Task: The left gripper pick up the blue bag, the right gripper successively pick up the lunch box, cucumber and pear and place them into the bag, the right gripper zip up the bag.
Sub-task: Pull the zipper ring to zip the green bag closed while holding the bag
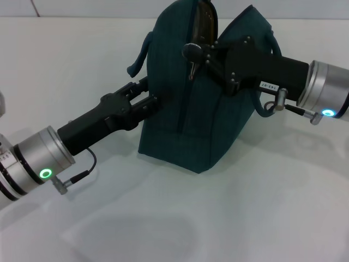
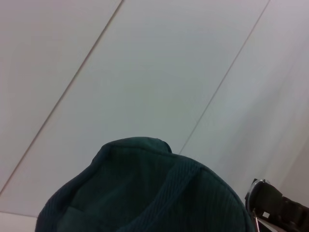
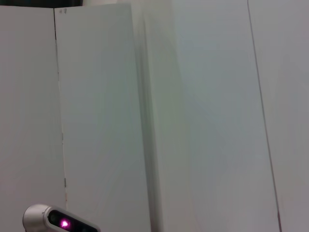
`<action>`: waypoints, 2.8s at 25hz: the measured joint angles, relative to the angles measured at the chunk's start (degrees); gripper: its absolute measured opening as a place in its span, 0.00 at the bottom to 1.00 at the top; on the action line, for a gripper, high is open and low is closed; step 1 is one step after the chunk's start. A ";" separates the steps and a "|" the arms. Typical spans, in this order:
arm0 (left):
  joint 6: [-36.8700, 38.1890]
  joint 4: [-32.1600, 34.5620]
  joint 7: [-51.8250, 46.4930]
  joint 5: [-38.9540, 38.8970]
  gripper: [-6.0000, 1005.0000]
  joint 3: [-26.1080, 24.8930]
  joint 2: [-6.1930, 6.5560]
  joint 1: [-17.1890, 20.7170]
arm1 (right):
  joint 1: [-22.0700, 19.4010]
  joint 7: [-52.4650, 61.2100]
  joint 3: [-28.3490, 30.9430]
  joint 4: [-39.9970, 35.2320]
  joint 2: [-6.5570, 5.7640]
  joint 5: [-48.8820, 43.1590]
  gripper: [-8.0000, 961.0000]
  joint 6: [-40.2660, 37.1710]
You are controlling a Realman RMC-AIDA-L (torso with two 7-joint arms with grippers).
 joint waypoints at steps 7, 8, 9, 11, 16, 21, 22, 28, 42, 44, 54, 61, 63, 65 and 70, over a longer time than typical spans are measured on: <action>0.00 0.04 0.00 -0.13 0.74 -0.12 0.00 -0.09 | 0.00 -0.04 -0.08 -0.11 0.00 0.05 0.04 -0.03; 0.00 0.03 0.00 -0.13 0.73 -0.12 0.00 -0.09 | 0.00 -0.04 -0.08 -0.11 0.00 0.05 0.04 -0.08; 0.00 0.04 0.00 -0.13 0.73 -0.12 0.00 -0.09 | 0.00 -0.04 -0.08 -0.11 0.00 0.05 0.04 -0.16; 0.00 0.04 0.00 -0.13 0.73 -0.12 0.00 -0.09 | -0.03 -0.04 -0.08 -0.11 0.00 0.05 0.04 -0.24; 0.00 0.04 0.35 -0.02 0.72 0.03 0.00 -0.09 | -0.09 -0.04 -0.08 -0.11 0.00 0.05 0.05 -0.36; -0.20 -0.49 0.63 -0.29 0.71 -0.12 -0.05 -0.15 | -0.63 -0.05 0.02 -0.24 0.00 0.05 0.05 -0.55; -0.25 -0.55 0.67 -0.31 0.66 -0.15 -0.09 -0.20 | -0.74 -0.04 0.06 -0.24 0.00 0.05 0.05 -0.61; -0.42 -0.58 0.85 -0.34 0.33 0.06 -0.14 -0.51 | -0.78 -0.05 0.12 -0.29 0.00 0.11 0.05 -0.63; 0.06 -0.67 4.65 0.31 0.14 1.62 -0.09 -0.53 | -0.70 0.16 0.14 -2.31 0.00 1.55 0.05 -0.67; 0.30 -0.63 5.64 0.32 0.12 2.22 -0.06 -0.53 | -0.74 0.33 0.22 -2.53 0.00 1.80 0.05 -0.68; 2.39 -0.49 7.31 0.41 0.07 2.49 0.24 0.06 | -1.28 0.43 0.41 -2.22 -0.26 4.47 0.05 -0.62; 5.70 -0.65 10.45 0.63 0.07 2.50 0.33 0.58 | -1.50 0.44 0.69 -1.84 -0.21 4.47 0.05 0.74; 6.26 -0.64 10.90 1.12 0.07 2.54 0.34 0.60 | -1.50 0.89 0.55 -1.76 -0.15 4.47 0.05 1.17; 6.53 -0.35 11.02 1.96 0.07 2.54 0.35 0.61 | -1.45 1.80 0.53 -1.60 -0.11 4.47 0.05 1.38; 6.66 -0.47 11.49 3.02 0.07 2.53 0.32 0.35 | -1.12 4.18 0.16 -1.36 -0.03 4.26 0.05 1.48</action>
